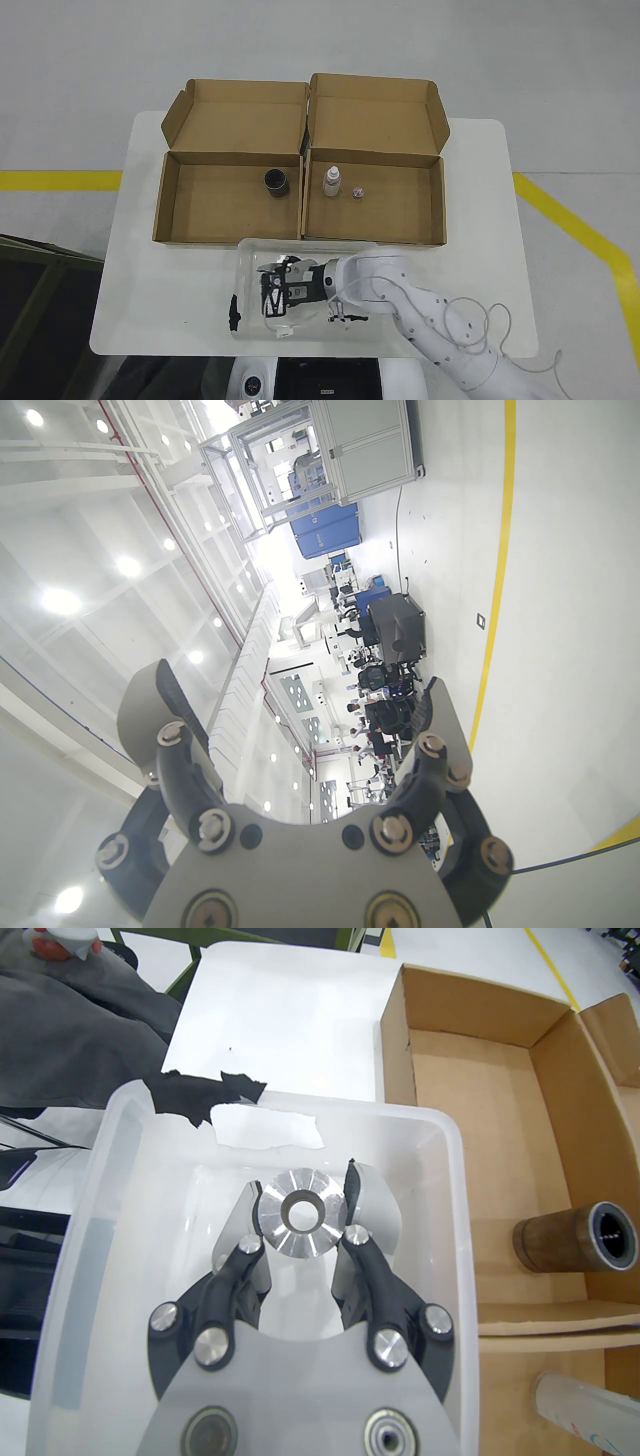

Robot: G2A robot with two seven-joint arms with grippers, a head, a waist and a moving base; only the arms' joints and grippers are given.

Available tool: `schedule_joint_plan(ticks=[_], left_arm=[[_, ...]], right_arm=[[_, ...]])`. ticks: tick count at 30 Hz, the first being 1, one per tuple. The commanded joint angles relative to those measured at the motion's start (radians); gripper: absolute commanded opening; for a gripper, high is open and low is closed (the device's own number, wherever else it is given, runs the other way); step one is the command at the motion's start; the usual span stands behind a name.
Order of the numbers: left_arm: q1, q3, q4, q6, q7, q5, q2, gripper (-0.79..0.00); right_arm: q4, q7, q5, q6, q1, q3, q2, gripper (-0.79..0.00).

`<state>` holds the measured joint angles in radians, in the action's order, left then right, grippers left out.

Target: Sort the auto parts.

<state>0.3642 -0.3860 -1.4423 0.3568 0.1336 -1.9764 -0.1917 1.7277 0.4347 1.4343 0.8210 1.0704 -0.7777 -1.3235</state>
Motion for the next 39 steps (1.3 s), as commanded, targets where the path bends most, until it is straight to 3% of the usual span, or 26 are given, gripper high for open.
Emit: schedule_joint_plan(ticks=[1, 14, 39], left_arm=[[0.0, 0.0, 0.0, 0.0, 0.0, 0.0, 0.0, 0.0], [0.0, 0.0, 0.0, 0.0, 0.0, 0.0, 0.0, 0.0], [0.0, 0.0, 0.0, 0.0, 0.0, 0.0, 0.0, 0.0]], right_arm=[[0.025, -0.004, -0.009, 0.007, 0.013, -0.021, 0.007, -0.785], [0.104, -0.049, -0.14, 0.075, 0.056, -0.129, 0.039, -0.785], [0.191, -0.111, -0.277, 0.076, 0.11, -0.319, 0.089, -0.785]])
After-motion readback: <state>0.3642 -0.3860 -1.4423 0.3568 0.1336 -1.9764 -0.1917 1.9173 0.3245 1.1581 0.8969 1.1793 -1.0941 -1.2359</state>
